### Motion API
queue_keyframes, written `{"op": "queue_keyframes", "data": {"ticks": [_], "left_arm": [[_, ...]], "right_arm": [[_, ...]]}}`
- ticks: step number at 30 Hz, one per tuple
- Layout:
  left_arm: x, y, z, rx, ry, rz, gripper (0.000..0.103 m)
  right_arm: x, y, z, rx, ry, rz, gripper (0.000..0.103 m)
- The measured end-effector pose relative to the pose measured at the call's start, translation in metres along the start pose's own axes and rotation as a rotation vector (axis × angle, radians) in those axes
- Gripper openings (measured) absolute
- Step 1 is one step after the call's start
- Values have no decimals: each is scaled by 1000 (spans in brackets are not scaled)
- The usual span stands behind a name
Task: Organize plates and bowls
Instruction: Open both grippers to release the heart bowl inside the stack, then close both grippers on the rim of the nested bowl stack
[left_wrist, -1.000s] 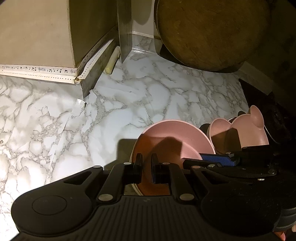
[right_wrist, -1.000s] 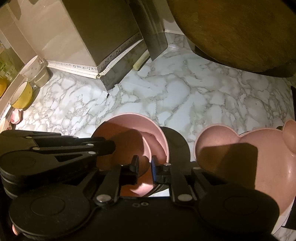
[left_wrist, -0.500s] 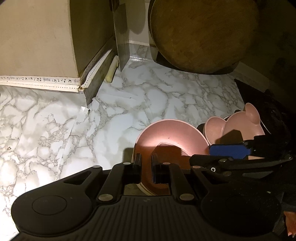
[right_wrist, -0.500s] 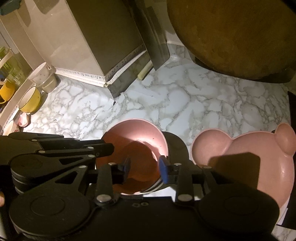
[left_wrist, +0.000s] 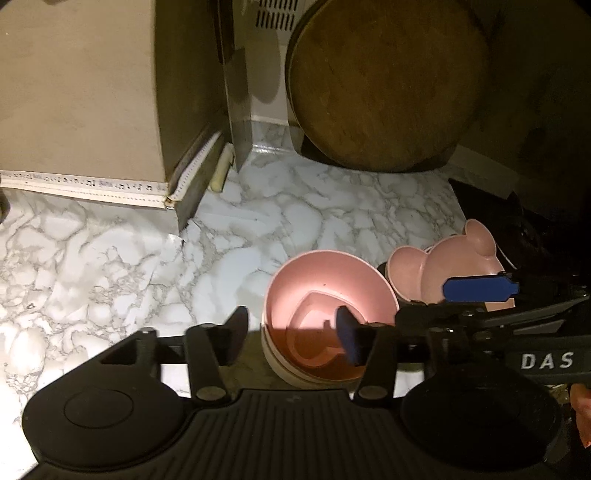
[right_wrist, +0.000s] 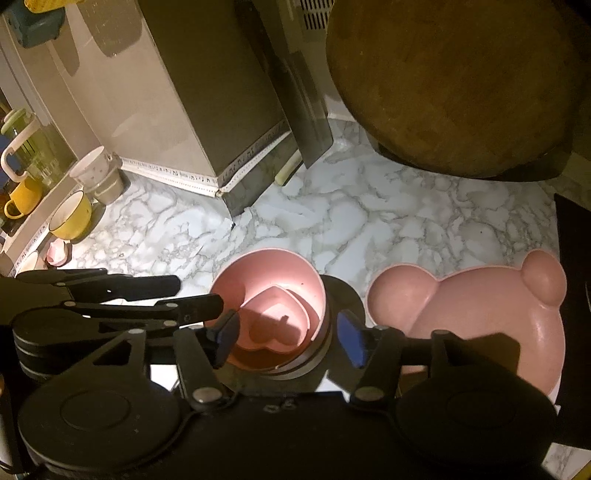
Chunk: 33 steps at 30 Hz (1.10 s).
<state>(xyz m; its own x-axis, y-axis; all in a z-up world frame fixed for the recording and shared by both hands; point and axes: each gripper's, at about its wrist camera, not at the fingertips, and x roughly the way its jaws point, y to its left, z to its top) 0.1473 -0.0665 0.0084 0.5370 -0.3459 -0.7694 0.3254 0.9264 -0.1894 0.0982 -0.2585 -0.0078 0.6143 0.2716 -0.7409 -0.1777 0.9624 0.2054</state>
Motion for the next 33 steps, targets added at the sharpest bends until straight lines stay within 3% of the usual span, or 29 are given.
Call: {"op": "queue_keyframes", "data": {"ticks": [4,8,10,23,33], "left_arm": [[-7,5,-2,-15,-21,-14,61],[-10,10,-6,-39,-40,-4,75],[-10,15,-8,-61,-38,-4,77],[23,28,-20,-172,52,-4,77],[49,29,-22,-214,86,17,77]], "right_arm": [[-8,0,-4,-1,-32,12,78],[-12,-1,-8,12,-64,14,91],[-13,-4,-10,36,-74,15,101],[23,-27,-21,255,-35,-45,98],[51,-35,-24,320,-3,-72,81]]}}
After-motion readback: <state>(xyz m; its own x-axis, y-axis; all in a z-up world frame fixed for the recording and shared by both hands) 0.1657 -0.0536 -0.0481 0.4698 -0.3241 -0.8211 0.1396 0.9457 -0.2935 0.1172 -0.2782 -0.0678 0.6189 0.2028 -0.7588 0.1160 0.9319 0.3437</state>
